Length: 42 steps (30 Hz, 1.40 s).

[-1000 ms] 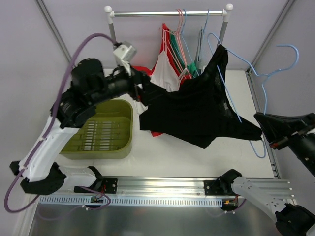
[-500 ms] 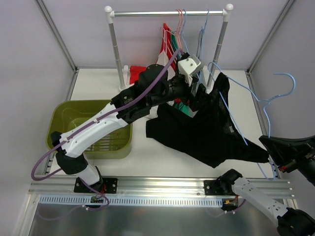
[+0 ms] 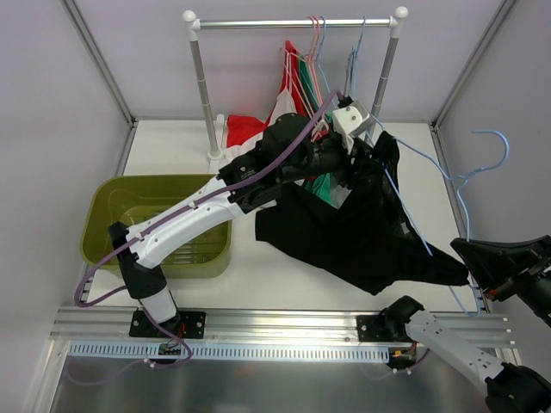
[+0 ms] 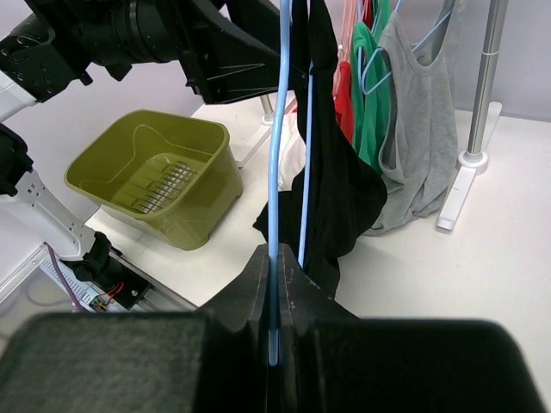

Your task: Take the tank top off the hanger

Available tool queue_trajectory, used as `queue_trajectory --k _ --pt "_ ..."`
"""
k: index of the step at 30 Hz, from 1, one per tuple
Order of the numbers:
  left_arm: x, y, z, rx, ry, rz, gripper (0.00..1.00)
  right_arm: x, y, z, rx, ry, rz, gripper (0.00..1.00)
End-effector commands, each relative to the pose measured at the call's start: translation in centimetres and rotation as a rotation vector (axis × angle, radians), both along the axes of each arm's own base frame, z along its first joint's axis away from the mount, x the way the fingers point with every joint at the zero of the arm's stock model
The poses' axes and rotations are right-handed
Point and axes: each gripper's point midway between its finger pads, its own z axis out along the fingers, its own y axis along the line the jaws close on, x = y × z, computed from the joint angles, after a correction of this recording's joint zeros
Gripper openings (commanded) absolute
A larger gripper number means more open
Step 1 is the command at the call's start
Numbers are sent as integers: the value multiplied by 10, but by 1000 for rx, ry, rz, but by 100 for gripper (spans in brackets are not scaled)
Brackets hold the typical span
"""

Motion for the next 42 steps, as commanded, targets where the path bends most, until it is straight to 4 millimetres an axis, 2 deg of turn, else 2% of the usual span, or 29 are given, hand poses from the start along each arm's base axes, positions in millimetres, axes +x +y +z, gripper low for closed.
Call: queue_trajectory --k 1,2,3,5,6,7,8,10,11,12,16,17,19,20,24,28,31,33,34,35,36,37,38,39,40,41,42 --pt "-12 -7 33 -98 -38 -71 45 11 5 10 14 -19 -11 0" --pt "-10 -7 31 -96 -34 -60 33 13 3 9 12 -19 -24 0" --pt "-8 -6 30 -95 -36 -46 17 13 2 9 11 -19 -30 1" --pt "5 -1 27 -90 -24 35 8 16 -5 6 6 -19 -68 0" --pt "9 6 31 -101 -24 73 0 18 -7 3 0 -17 -82 0" --pt "14 11 32 -109 -14 114 0 18 -9 1 -5 -19 -86 0" --pt "31 21 29 -109 -1 225 0 19 -9 -2 -14 -15 -86 0" --pt "41 38 35 -129 10 327 0 22 -6 -12 -45 1 -73 1" --pt "56 53 30 -128 22 446 0 20 -3 -16 -55 5 -54 1" --pt "62 63 32 -138 26 506 0 21 0 -25 -84 21 -37 0" --pt "90 102 24 -167 82 748 0 14 13 -43 -107 38 55 0" --pt "100 114 21 -172 101 792 0 6 20 -44 -102 34 111 0" --pt "105 122 12 -185 182 798 0 -3 24 -44 -86 11 163 1" --pt "119 134 8 -187 210 816 0 -9 26 -43 -82 1 195 0" --pt "122 131 -8 -184 305 710 0 -25 12 -29 -12 -84 182 0" --pt "102 103 -19 -128 324 521 0 -24 4 -20 41 -165 141 0" --pt "70 71 -26 -85 353 286 0 -20 5 -12 81 -236 126 0" --pt "36 52 -24 -60 328 104 0 -7 14 -5 121 -298 120 1" --pt "12 39 -32 -33 325 19 0 -8 13 -1 155 -347 119 0" --pt "-16 32 -28 -30 311 -98 0 -7 16 21 217 -442 119 1" --pt "-33 27 -30 -23 308 -162 0 12 31 6 199 -430 123 1" --pt "-61 17 -47 11 327 -244 0 15 37 10 203 -480 134 0" --pt "-80 18 -47 11 319 -300 0 15 39 30 245 -573 139 0" --pt "-96 15 -51 13 312 -349 0 27 52 23 232 -580 152 0" --pt "-108 13 -74 53 339 -366 0 29 57 30 240 -624 161 0" --pt "-126 12 -82 71 347 -395 0 23 60 52 285 -725 184 0" --pt "-130 10 -91 79 371 -388 0 27 66 54 291 -753 196 1"
